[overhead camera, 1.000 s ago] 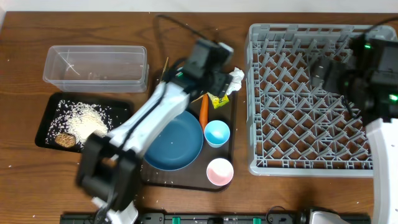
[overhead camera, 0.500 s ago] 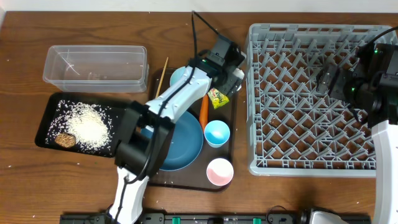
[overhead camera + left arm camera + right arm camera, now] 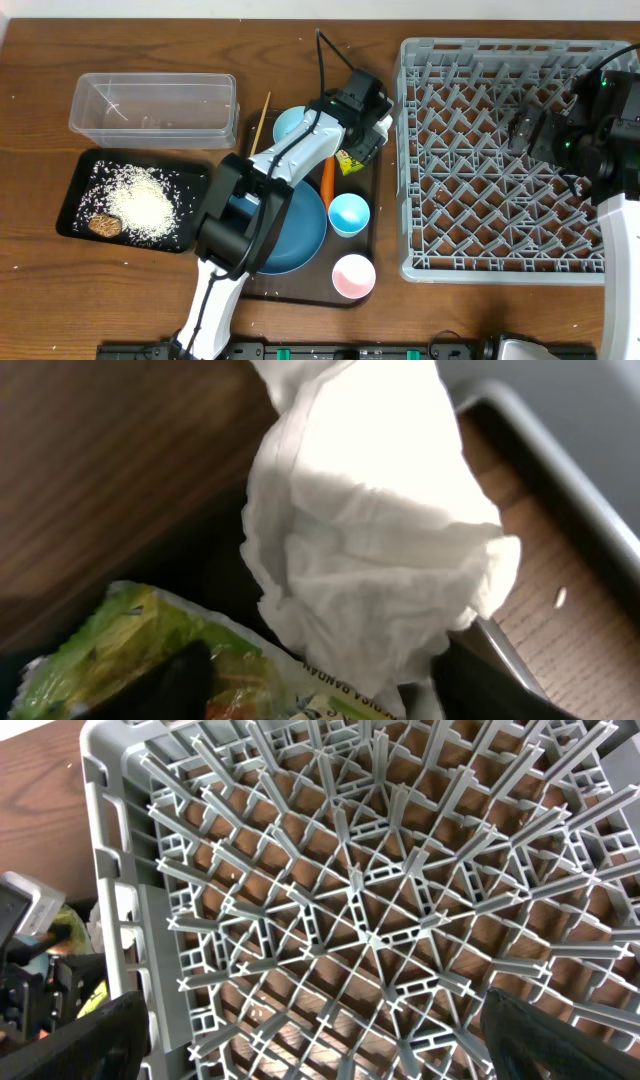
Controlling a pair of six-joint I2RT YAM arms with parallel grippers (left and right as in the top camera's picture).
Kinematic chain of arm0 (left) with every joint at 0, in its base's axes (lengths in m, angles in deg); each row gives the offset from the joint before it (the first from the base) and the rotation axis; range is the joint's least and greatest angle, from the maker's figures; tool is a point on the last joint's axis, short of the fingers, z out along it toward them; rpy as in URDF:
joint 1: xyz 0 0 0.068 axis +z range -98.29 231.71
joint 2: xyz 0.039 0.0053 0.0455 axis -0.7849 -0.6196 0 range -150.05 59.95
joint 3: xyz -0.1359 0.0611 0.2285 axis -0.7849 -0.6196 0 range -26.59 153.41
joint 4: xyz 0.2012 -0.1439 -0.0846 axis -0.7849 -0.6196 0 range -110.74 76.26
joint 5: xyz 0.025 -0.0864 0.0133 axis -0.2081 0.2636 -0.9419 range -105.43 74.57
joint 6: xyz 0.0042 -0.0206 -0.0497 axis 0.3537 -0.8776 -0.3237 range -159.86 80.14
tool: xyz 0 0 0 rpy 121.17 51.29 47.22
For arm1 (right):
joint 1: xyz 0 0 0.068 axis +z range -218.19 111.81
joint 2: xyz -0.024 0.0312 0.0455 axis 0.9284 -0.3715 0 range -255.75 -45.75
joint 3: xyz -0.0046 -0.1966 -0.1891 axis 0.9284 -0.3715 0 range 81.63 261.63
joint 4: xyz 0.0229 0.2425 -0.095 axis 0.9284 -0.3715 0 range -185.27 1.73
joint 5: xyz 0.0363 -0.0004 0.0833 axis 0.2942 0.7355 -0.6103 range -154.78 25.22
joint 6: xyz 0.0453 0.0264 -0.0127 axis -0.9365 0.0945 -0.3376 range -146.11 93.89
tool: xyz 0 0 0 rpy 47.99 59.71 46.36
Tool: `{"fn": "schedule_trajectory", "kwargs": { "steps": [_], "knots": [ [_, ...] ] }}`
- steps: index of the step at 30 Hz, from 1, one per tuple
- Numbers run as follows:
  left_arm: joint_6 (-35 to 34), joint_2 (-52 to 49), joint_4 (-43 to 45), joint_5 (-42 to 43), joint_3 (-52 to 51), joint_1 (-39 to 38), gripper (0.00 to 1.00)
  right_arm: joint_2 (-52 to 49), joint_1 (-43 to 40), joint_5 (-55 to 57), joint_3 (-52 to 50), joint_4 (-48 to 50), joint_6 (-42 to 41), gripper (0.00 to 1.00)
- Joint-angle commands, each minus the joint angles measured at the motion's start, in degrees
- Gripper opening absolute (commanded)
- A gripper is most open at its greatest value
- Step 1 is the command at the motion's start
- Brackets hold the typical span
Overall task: Sort waste into correct bins and load items into the dishwasher rack
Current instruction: 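Reach the left gripper to the white tissue and grasp it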
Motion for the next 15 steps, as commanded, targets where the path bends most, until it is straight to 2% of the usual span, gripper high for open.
{"fn": "schedule_trajectory", "kwargs": {
  "steps": [1,8,11,15],
  "knots": [
    [1.01,-1.05,0.11,1.11,1.14,-0.07,0.58,0.33,-0.46,0.17,0.63,-0.11,-0.57,0.99],
    [0.98,-1.05,0.02,1.11,1.14,-0.55,0.25,0.33,-0.46,0.17,0.63,-0.39,-0.57,0.99],
    [0.98,-1.05,0.09,1.11,1.14,-0.9,0.06,0.33,-0.46,0.17,0.63,-0.59,-0.07,0.99],
    [0.92,-0.7,0.2,1.09,1.33,-1.05,0.06,0.33,-0.48,0.42,0.63,-0.98,0.07,0.99]
  ]
}}
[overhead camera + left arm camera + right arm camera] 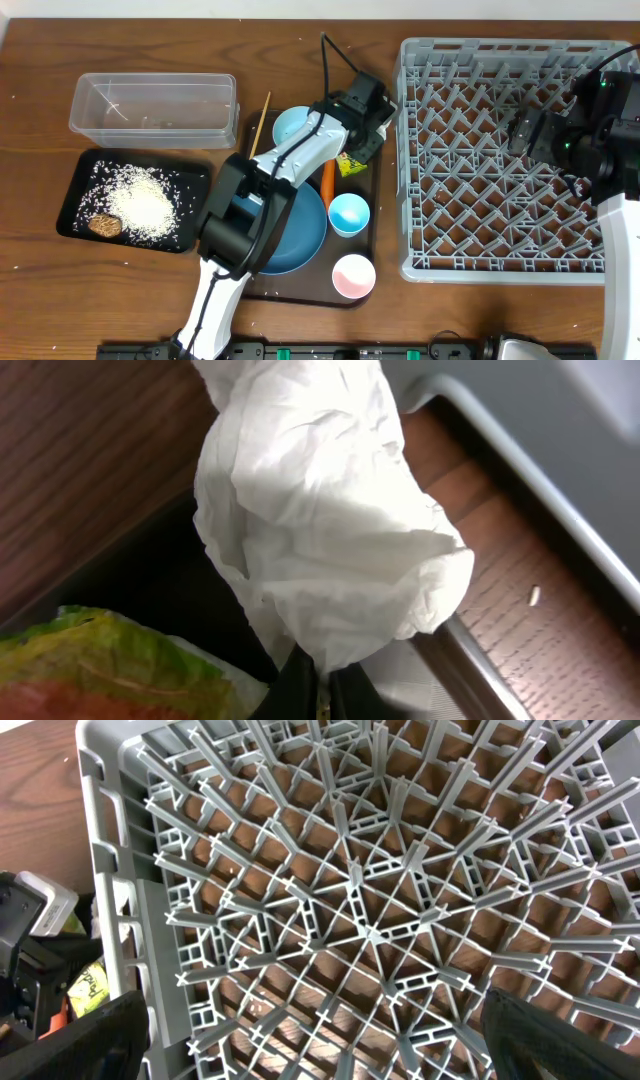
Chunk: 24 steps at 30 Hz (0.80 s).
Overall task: Sort waste into correct bins and load items into the dishwasher rack
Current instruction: 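Reach the left gripper to the white tissue and grasp it, then carry the tissue left and drop it into the clear container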
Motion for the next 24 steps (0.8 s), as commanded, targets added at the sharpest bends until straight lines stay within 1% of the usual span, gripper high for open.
{"fn": "schedule_trajectory", "kwargs": {
  "steps": [1,6,14,19,24],
  "knots": [
    [-0.63,0.0,0.04,-0.07,1.38,-0.22,0.06,0.33,-0.48,0.42,0.63,-0.52,0.07,0.99],
    [-3.41,4.85,0.0,-0.09,1.75,0.02,0.06,0.33,-0.46,0.81,0.63,-0.63,0.04,0.99],
    [-4.22,17.62,-0.68,-1.22,1.75,2.58,0.06,0.33,-0.46,0.81,0.63,-0.61,0.04,0.99],
    [-4.22,22.69,-1.9,-5.25,1.75,7.32,0.06,0.33,-0.46,0.79,0.63,-0.66,0.04,0.99],
    [-4.66,23.02,-3.15,-8.87,1.73,15.28,0.06,0.33,-0.46,0.79,0.63,-0.66,0.04,0.99]
  ]
}}
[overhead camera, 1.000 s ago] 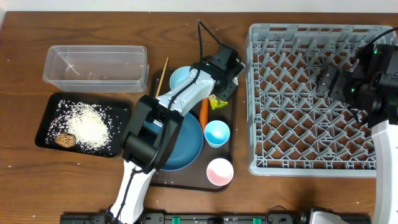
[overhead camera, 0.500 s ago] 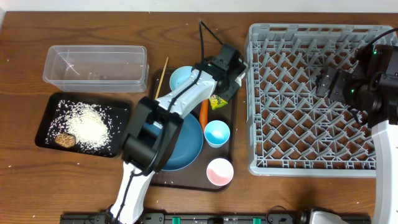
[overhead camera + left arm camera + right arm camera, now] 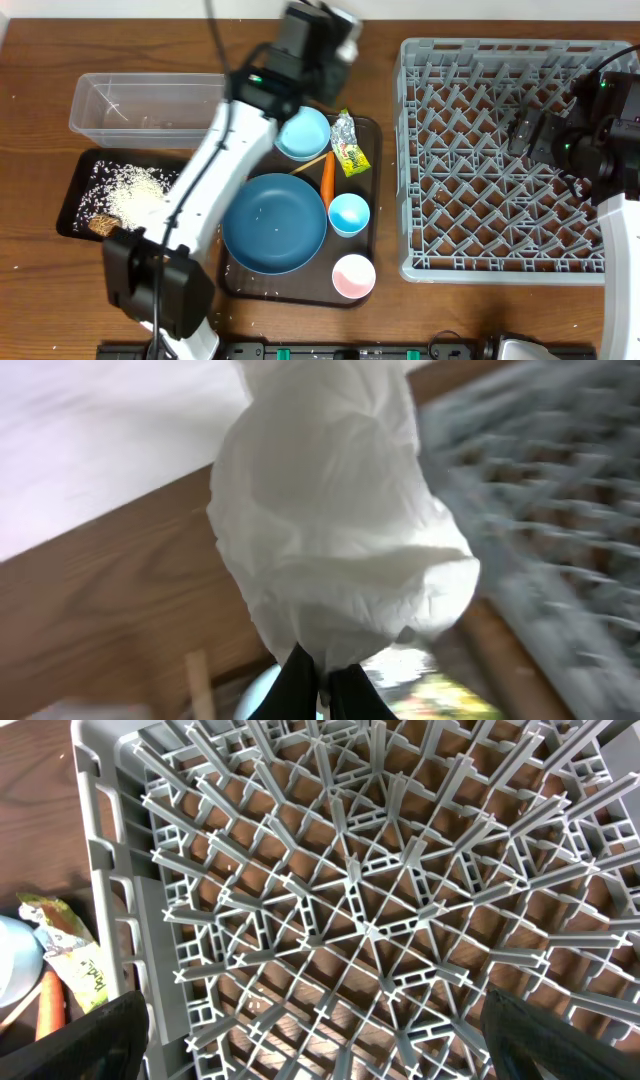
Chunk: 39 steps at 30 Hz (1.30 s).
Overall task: Sort waste into correct bins and load items into the dishwasher rack
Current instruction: 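Carry the tissue left and drop it into the clear container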
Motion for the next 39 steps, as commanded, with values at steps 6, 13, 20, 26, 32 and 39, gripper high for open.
{"fn": "schedule_trajectory", "kwargs": {
  "steps": [6,13,20,26,32,39],
  "knots": [
    [-4.48,-2.99,-2.73,-4.33,-0.02,16.2,0.06,0.33,-0.46,0.59,0.63,-0.17,0.02,0.99],
    [-4.31,-7.32,-3.32,-4.09,-0.2,24.7,0.06,0.33,-0.46,0.59,0.63,-0.15,0.02,0.99],
    [-4.35,-9.14,-8.98,-4.35,-0.28,25.2,0.06,0.33,-0.46,0.59,0.63,-0.15,0.0,0.99],
    [-4.37,-9.11,-12.57,-4.37,-0.28,25.35,0.7,0.33,-0.46,0.59,0.63,-0.2,0.02,0.99],
    [-4.61,-7.82,-14.1,-3.69,-0.26,24.85,0.76,0.33,-0.46,0.59,0.63,-0.22,0.02,0.99],
    [2.91,-3.54,-12.83,2.58,-0.26,15.87,0.76,0.33,-0.35,0.55,0.63,-0.02,-0.02,0.99]
  ]
}}
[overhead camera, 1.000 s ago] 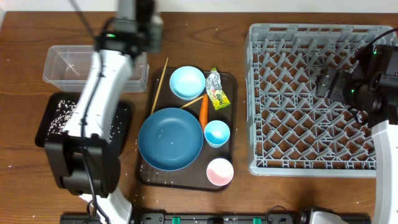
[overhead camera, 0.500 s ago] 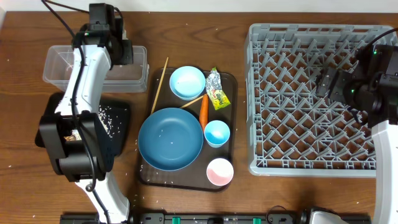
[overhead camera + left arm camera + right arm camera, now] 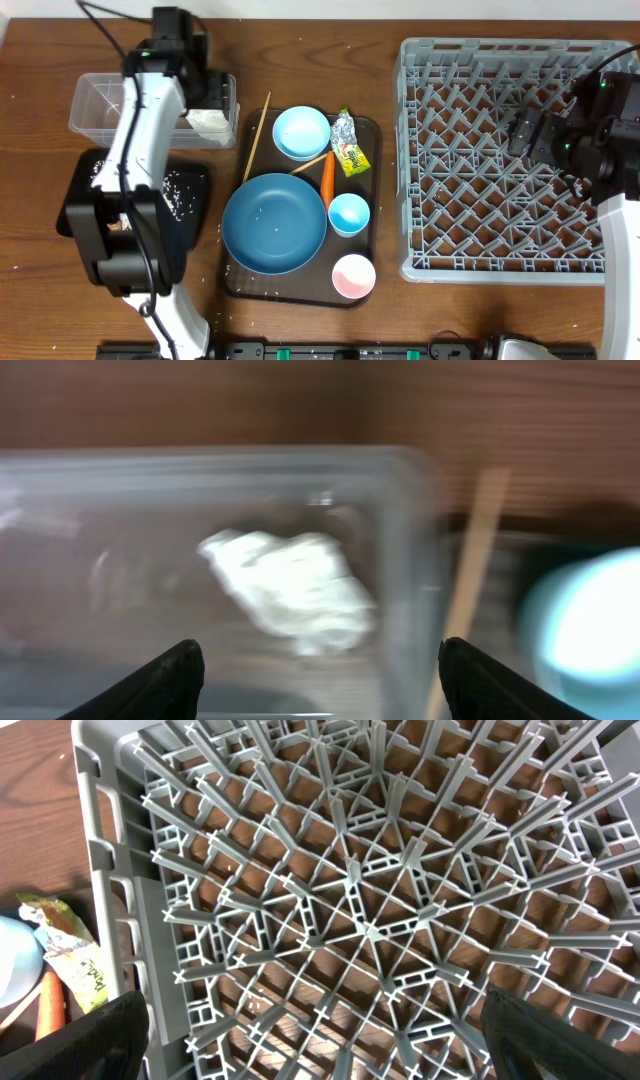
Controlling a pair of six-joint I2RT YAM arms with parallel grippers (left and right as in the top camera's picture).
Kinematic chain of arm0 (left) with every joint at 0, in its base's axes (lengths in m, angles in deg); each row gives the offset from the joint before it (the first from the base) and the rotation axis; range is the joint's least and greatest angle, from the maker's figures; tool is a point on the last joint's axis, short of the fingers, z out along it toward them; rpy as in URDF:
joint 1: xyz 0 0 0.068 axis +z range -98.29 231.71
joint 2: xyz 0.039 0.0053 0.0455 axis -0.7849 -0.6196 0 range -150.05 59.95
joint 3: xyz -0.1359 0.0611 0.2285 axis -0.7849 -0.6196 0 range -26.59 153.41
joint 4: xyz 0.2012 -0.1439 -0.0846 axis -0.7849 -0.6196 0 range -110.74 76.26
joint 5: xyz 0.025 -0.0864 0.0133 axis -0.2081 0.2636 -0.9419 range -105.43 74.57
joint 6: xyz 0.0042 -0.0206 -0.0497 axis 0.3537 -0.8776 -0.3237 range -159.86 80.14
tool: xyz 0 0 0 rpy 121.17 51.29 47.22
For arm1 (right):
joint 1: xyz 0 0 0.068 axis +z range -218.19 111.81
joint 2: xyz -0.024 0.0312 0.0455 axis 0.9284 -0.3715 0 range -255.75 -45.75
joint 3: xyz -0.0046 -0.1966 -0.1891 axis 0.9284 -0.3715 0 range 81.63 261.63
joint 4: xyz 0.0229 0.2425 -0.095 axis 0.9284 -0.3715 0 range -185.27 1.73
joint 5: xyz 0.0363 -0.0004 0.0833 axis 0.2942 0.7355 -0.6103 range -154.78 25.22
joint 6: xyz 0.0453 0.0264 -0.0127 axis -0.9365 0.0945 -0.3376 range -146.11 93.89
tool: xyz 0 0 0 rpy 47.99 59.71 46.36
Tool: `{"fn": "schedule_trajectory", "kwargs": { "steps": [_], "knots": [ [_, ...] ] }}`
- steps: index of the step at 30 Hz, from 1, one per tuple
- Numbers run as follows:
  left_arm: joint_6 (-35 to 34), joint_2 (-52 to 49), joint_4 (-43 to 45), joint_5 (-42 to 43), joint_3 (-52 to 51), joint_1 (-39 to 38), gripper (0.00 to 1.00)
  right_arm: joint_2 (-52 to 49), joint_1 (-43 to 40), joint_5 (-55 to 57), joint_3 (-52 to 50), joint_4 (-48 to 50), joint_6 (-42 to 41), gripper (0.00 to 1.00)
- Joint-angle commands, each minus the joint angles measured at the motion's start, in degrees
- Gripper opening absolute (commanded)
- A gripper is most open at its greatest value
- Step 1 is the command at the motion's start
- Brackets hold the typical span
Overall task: Sort waste into correct bins and load items into the dishwasher rack
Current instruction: 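Carry the tissue left and drop it into the clear container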
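The white tissue [image 3: 208,122] lies crumpled inside the right end of the clear plastic bin [image 3: 110,110], and the left wrist view shows the tissue [image 3: 290,595] through the blur. My left gripper [image 3: 205,92] hangs over that end of the bin, and in its own view the left gripper [image 3: 320,680] is open with nothing between the fingers. My right gripper [image 3: 525,135] hovers open over the grey dishwasher rack [image 3: 500,160], with only the rack grid [image 3: 370,930] under it.
The dark tray [image 3: 290,285] holds a blue plate [image 3: 275,222], a light blue bowl [image 3: 301,132], a small blue cup [image 3: 349,213], a pink cup [image 3: 353,275], a carrot [image 3: 327,178], a snack wrapper [image 3: 347,145] and a chopstick [image 3: 258,135]. A black rice tray [image 3: 185,195] sits below the bin.
My left gripper was shut on the tissue, high over the back of the tray. It is now open over the clear bin's right end, and the tissue lies in the bin.
My left gripper stood open around the tissue at the tray's back right corner, beside the wrapper. Then it was shut on the tissue, then held it raised over the tray's back. Now the tissue is in the clear bin. My right arm stayed over the rack.
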Motion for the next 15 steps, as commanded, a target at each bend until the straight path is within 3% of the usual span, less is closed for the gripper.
{"fn": "schedule_trajectory", "kwargs": {
  "steps": [1,7,15],
  "knots": [
    [5.6,3.39,0.87,3.3,-0.11,-7.1,0.76,0.33,-0.37,0.52,0.63,-0.13,-0.04,0.99],
    [8.24,0.26,1.77,2.78,-0.13,-17.73,0.76,0.33,-0.37,0.55,0.63,-0.96,-0.02,0.99],
    [8.22,-6.73,2.21,2.58,-0.13,-24.81,0.76,0.33,-0.37,0.57,0.59,-1.57,0.0,0.99]
  ]
}}
